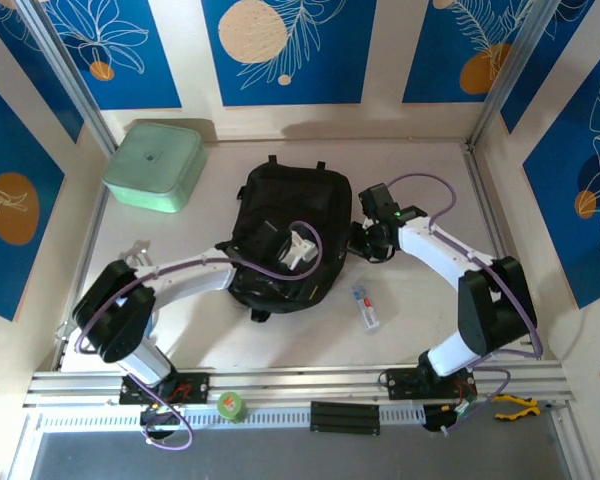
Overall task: Pack the student bag
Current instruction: Zip the student bag at the center of the table, then unzip the student bag at the center of the table.
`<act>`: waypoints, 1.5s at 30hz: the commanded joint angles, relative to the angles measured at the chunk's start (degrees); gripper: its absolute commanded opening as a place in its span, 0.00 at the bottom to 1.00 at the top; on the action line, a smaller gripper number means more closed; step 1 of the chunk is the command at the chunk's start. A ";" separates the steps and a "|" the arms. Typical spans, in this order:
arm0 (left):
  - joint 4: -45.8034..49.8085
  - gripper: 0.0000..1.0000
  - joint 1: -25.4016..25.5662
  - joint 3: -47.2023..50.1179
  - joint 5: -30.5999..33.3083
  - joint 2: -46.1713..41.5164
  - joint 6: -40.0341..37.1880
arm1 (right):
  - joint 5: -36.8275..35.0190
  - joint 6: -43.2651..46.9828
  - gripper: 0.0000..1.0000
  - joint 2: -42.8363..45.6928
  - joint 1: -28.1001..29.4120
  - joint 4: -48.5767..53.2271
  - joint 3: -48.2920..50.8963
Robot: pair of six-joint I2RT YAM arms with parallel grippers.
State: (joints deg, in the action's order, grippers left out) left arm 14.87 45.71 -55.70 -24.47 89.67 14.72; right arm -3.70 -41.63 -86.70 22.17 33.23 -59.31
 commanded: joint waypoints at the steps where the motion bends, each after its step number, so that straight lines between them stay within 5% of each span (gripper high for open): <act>1: 3.44 0.62 -1.03 -5.04 6.11 -3.42 0.98 | 2.58 0.61 0.31 4.36 -0.84 -3.43 -1.07; 3: 4.06 0.65 -2.06 -7.73 11.15 -3.40 1.74 | 2.69 1.29 0.51 5.97 -1.95 -3.95 -1.89; 5: 3.31 0.69 -3.08 -10.25 15.00 -2.33 2.94 | 3.12 1.67 0.60 6.32 -3.34 -5.06 -2.28; 12: 8.36 0.65 -5.28 -25.09 20.34 8.90 3.81 | 8.06 1.38 0.73 3.27 -7.81 -8.40 -2.28; 17: 16.58 0.59 -5.16 -35.67 15.70 18.08 -4.88 | 11.52 1.11 0.73 1.70 -8.82 -9.33 -1.36; 24: 34.23 0.56 -4.85 -51.40 20.04 30.25 -18.11 | 13.88 0.37 0.73 0.63 -9.08 -10.77 0.31; 30: 39.94 0.58 -4.89 -59.64 25.73 37.19 -19.45 | 15.21 -0.91 0.71 -0.45 -8.91 -11.86 1.05; 38: 44.44 0.63 -4.78 -65.33 21.84 41.83 -22.01 | 14.77 -1.33 0.70 -0.79 -7.89 -11.86 0.72; 45: 39.68 0.45 -4.92 -68.14 24.56 42.71 -15.59 | 14.04 -1.79 0.70 -1.62 -6.64 -11.96 0.52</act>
State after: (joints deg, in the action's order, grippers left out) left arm 55.48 40.77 -121.58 -0.93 131.79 -3.73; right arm 9.67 -42.74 -87.55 14.96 21.19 -58.96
